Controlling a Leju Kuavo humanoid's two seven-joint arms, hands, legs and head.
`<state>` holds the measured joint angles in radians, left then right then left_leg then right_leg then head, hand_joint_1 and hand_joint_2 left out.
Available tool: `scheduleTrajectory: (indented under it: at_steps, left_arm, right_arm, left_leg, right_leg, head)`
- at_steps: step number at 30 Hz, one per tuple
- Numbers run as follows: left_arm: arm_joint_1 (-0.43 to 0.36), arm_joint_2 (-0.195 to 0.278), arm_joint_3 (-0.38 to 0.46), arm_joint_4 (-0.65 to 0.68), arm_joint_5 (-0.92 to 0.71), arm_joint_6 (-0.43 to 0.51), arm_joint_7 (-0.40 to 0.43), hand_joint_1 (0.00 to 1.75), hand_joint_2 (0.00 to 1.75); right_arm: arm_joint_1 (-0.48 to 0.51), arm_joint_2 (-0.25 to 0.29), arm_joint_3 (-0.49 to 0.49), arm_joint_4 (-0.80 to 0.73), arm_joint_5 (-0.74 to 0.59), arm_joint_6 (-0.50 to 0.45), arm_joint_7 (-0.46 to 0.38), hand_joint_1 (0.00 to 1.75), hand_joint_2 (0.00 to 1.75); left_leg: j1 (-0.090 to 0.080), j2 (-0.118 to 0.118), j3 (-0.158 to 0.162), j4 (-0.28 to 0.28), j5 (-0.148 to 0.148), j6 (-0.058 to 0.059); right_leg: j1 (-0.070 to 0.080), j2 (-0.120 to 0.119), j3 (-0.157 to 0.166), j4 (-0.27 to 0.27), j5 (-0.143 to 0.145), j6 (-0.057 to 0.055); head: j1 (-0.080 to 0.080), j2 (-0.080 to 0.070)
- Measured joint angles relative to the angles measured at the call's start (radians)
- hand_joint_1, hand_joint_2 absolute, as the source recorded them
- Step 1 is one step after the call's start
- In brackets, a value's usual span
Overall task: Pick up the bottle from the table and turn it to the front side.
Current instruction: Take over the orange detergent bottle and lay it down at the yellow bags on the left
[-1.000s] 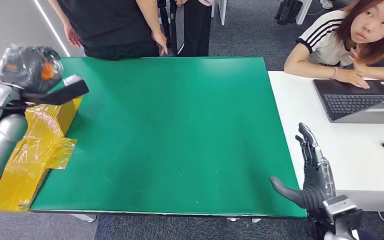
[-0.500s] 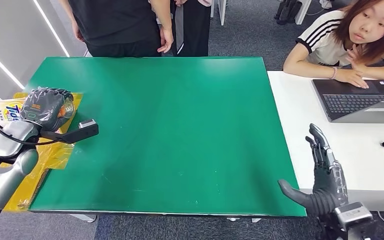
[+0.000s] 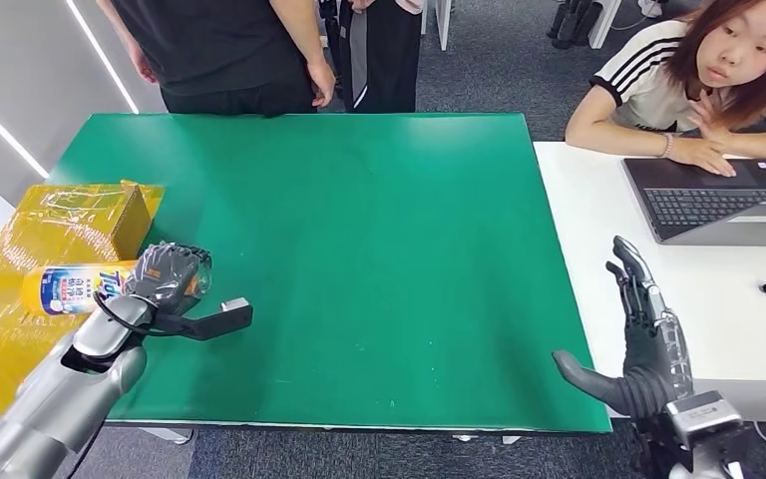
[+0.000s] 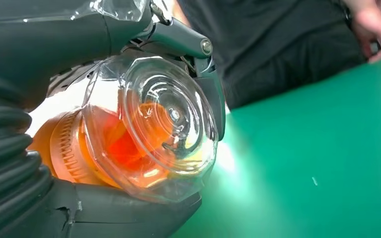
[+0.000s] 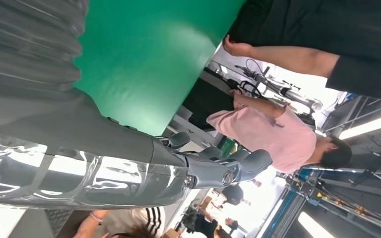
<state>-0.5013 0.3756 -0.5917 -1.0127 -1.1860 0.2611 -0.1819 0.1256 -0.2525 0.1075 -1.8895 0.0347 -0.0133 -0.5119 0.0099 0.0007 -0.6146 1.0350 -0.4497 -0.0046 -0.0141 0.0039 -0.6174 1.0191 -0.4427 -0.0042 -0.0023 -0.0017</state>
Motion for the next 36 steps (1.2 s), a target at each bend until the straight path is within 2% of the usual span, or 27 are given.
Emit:
scheduleTrajectory:
  at_steps: [6, 12, 13, 16, 17, 27, 36]
  left_arm:
    - [0.043, -0.042, 0.001, 0.050, -0.008, 0.015, 0.018, 1.75, 1.75]
    - [0.051, -0.057, 0.012, 0.094, -0.019, 0.013, 0.027, 1.75, 1.75]
    - [0.051, -0.059, 0.018, 0.105, -0.025, 0.013, 0.031, 1.52, 1.75]
    - [0.053, -0.066, 0.039, 0.139, -0.039, 0.017, 0.039, 0.21, 1.75]
    - [0.054, -0.069, 0.046, 0.148, -0.042, 0.019, 0.040, 0.00, 1.75]
    - [0.063, -0.099, 0.111, 0.167, -0.053, 0.067, 0.041, 0.00, 1.75]
    - [0.089, -0.136, 0.177, 0.162, 0.089, 0.070, -0.059, 0.00, 1.75]
  right_arm:
    - [-0.027, 0.000, 0.003, 0.012, 0.007, 0.009, 0.001, 0.00, 1.75]
    - [-0.037, 0.000, 0.005, 0.022, 0.008, 0.014, 0.002, 0.00, 1.75]
    - [-0.038, 0.000, 0.006, 0.024, 0.009, 0.016, 0.002, 0.00, 1.75]
    - [-0.039, 0.000, 0.010, 0.030, 0.013, 0.018, 0.001, 0.00, 1.75]
    - [-0.041, 0.000, 0.013, 0.033, 0.015, 0.019, 0.001, 0.00, 1.75]
    - [-0.085, 0.000, 0.040, 0.073, 0.017, 0.030, -0.001, 0.00, 1.75]
    - [-0.091, 0.000, 0.055, 0.080, 0.017, 0.029, -0.001, 0.00, 1.75]
  left_leg:
    - [0.000, 0.000, 0.000, 0.000, 0.000, 0.000]
    - [0.000, 0.000, 0.000, 0.000, 0.000, 0.000]
    - [0.000, 0.000, 0.000, 0.000, 0.000, 0.000]
    - [0.000, 0.000, 0.000, 0.000, 0.000, 0.000]
    - [0.000, -0.001, 0.000, 0.000, 0.000, 0.000]
    - [0.000, -0.001, 0.002, 0.000, 0.000, 0.000]
    - [0.000, -0.002, 0.002, 0.000, 0.000, 0.000]
  right_leg:
    - [0.000, 0.000, 0.000, 0.000, 0.000, 0.000]
    - [0.000, -0.001, 0.000, 0.000, 0.000, 0.000]
    - [0.000, -0.001, 0.000, 0.000, 0.000, 0.000]
    - [0.000, -0.001, 0.000, 0.000, 0.000, 0.000]
    - [0.000, -0.001, 0.000, 0.000, 0.000, 0.000]
    - [0.000, -0.002, 0.002, 0.000, 0.000, 0.000]
    - [0.000, -0.003, 0.003, 0.000, 0.000, 0.000]
  head:
    - [0.000, 0.000]
    - [0.000, 0.000]
    - [0.000, 0.000]
    - [0.000, 0.000]
    - [0.000, 0.000]
    - [0.000, 0.000]
    - [0.000, 0.000]
